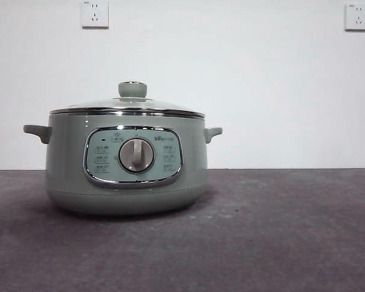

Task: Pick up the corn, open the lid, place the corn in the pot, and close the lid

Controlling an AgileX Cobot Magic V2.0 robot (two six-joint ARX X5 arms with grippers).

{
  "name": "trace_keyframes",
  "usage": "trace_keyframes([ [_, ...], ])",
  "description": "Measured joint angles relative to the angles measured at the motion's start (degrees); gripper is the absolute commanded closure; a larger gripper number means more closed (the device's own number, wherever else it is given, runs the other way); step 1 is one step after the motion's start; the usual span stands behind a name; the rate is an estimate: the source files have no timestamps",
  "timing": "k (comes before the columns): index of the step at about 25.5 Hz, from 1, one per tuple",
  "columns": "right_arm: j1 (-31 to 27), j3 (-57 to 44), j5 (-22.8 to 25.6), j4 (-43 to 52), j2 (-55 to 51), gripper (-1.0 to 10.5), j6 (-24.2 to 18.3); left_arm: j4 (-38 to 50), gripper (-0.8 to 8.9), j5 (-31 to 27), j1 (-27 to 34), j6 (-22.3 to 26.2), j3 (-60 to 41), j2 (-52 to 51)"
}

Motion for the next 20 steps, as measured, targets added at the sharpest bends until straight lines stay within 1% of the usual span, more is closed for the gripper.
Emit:
trace_keyframes([
  [2, 0.00, 0.00, 0.00, 0.00, 0.00, 9.5, 0.00, 0.72, 8.15, -1.11, 0.00, -0.02, 0.00, 0.02],
  [5, 0.00, 0.00, 0.00, 0.00, 0.00, 9.5, 0.00, 3.34, 8.15, -5.53, 0.00, 0.02, 0.00, 0.02],
  [7, 0.00, 0.00, 0.02, 0.00, 0.00, 9.5, 0.00, 5.29, 8.15, -10.47, 0.02, 0.15, 0.00, 0.02],
  [9, 0.00, 0.00, 0.02, 0.00, 0.00, 9.5, 0.00, 7.80, 8.15, -15.80, 0.98, 1.27, -0.04, -0.24],
  [10, 0.00, 0.00, 0.00, 0.00, 0.00, 9.5, 0.00, 9.01, 8.15, -17.42, 1.88, 2.08, -0.04, -0.48],
  [11, 0.00, 0.00, 0.02, 0.00, 0.00, 9.5, 0.02, 10.54, 8.15, -17.84, 3.19, 3.15, -0.07, -0.94],
  [13, 0.00, 0.00, 0.02, 0.00, 0.00, 9.5, 0.00, 13.57, 8.15, -16.90, 6.03, 5.09, -0.44, -2.40],
  [16, 0.00, 0.00, 0.02, 0.00, 0.00, 9.5, 0.00, 19.34, 8.15, -12.31, 10.93, 7.85, -2.51, -6.19],
  [18, 0.00, 0.00, 0.02, 0.00, 0.00, 9.5, 0.00, 25.07, 8.15, -9.73, 14.40, 9.60, -5.88, -9.35],
  [20, 0.00, 0.00, 0.02, 0.00, 0.00, 9.5, 0.00, 30.49, 8.15, -9.16, 17.29, 11.10, -10.34, -12.63],
])
